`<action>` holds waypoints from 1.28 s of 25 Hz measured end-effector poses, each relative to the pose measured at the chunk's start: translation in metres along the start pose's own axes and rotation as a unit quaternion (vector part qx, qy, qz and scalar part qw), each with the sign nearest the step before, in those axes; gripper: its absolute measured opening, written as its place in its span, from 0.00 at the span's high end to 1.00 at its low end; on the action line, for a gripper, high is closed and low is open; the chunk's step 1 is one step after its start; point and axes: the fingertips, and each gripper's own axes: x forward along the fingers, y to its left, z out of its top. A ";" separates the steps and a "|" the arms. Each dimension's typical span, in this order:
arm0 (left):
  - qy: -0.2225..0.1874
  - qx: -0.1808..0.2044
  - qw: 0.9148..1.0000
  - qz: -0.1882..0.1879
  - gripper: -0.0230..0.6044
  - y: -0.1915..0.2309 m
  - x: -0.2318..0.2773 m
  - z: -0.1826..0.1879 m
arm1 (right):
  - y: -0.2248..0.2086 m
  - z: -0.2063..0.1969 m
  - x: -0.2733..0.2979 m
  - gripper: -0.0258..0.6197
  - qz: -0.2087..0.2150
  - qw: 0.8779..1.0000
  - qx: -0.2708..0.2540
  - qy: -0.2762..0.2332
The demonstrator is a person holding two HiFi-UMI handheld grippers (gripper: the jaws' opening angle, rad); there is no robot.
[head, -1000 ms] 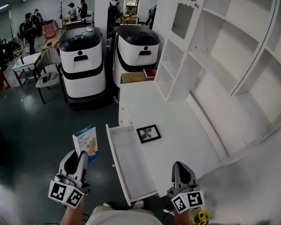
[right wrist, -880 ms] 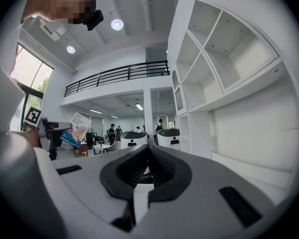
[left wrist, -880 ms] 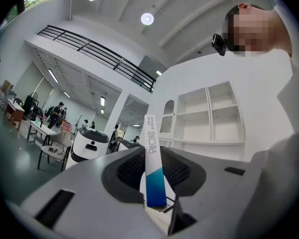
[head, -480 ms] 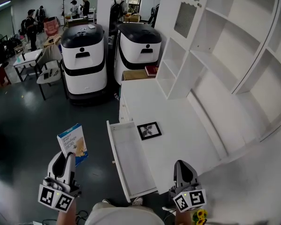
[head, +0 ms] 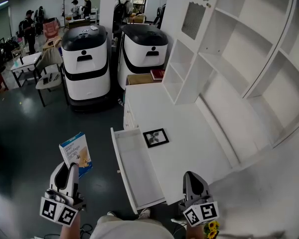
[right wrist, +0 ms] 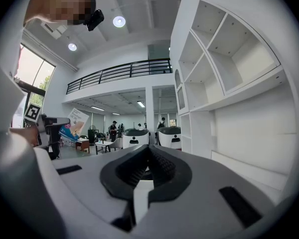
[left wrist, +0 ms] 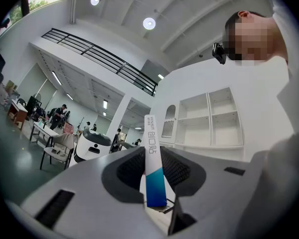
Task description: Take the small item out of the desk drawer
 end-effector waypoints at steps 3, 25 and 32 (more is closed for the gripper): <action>0.004 -0.005 1.000 -0.005 0.80 -0.001 0.000 -0.005 | 0.002 -0.002 -0.001 0.95 -0.003 1.000 -0.001 0.001; 0.011 -0.008 1.000 -0.009 0.80 0.014 -0.010 -0.006 | 0.027 -0.014 -0.002 0.95 -0.008 1.000 0.009 -0.001; 0.008 -0.009 1.000 -0.011 0.80 0.014 -0.010 -0.004 | 0.030 -0.013 -0.003 0.95 -0.007 1.000 0.009 -0.003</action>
